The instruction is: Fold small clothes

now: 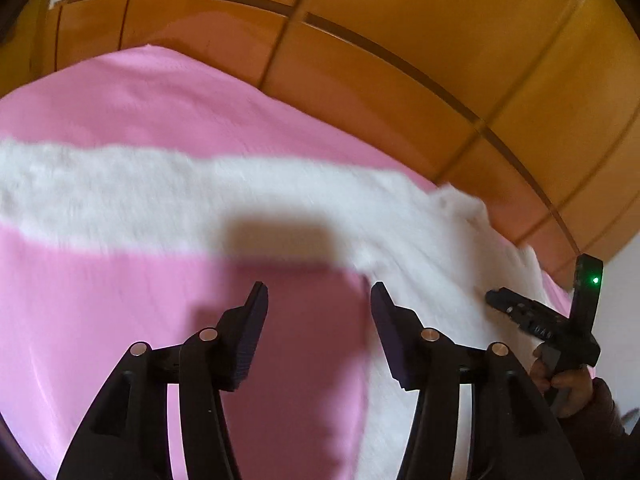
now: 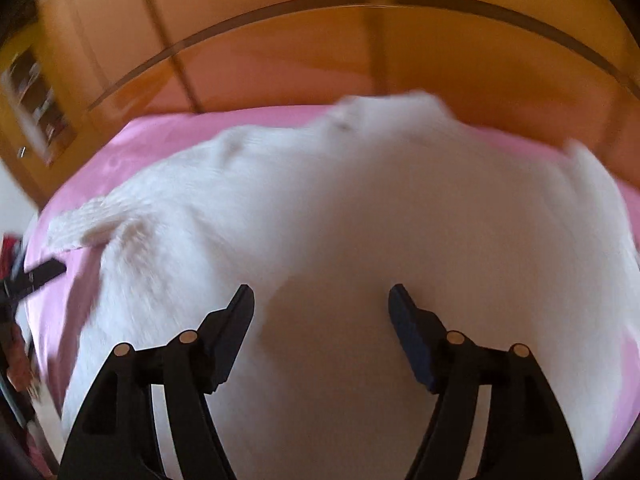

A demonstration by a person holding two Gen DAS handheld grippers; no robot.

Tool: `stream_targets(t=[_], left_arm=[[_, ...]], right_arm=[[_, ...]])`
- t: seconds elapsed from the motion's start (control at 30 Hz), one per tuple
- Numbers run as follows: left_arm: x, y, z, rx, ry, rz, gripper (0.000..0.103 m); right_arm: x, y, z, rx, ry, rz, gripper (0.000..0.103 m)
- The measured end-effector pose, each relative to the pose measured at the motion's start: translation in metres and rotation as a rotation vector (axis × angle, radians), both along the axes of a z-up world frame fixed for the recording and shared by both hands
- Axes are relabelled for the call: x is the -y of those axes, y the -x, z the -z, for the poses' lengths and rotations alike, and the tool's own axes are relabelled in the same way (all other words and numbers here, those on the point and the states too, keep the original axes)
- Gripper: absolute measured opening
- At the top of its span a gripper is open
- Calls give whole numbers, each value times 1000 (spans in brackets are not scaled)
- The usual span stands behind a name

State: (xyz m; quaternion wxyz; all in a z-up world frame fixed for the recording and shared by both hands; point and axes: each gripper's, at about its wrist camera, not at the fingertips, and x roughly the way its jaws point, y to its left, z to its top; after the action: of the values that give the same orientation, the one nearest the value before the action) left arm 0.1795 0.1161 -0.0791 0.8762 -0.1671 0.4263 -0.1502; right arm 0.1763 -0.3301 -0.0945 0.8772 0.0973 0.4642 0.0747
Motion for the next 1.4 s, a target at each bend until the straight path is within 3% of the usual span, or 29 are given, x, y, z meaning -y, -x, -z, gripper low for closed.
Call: stream_targets(t=[0.27,0.4,0.5,0.63,0.67,0.73,0.8,0.87,0.9,0.93,1.0,1.17,1.27,1.4], left_arm=[[67,64,-4,48,-49,104,52],[104,72,9,26,-107,164,52],[127,74,19,22,-165,206,53],[147,75,31,45,-282,214,56],[147,73,31,49,-291,212,59],[148,69,33,48,-291,197,61],[150,67,35,49,-294,180,63],[154,65,36,51,-297,173,65],[155,64,37,53,-303,171,65],[155,65,38,54,-305,170,65],[154,63,39,53,-307,173,67],[153,66,39,46,-299,172,67],[153,65,40,41,-295,170,68],[154,66,40,35,-298,170,68]], right_arm=[[141,126,-18,10,-138,371,71],[212,167,-10,14,-209,642,57],[261,184,-12,31,-140,795,55],[283,166,-19,44,-60,780,56],[284,160,-19,42,-51,759,56],[283,139,-15,14,-20,716,69],[280,114,-9,-41,37,687,69],[277,95,3,-82,111,685,52],[284,92,5,-95,124,699,24],[290,91,5,-98,119,718,14],[302,96,-4,-51,101,760,5],[348,139,-31,103,27,907,6],[386,156,-12,71,-30,983,5],[407,174,22,-6,-162,1035,6]])
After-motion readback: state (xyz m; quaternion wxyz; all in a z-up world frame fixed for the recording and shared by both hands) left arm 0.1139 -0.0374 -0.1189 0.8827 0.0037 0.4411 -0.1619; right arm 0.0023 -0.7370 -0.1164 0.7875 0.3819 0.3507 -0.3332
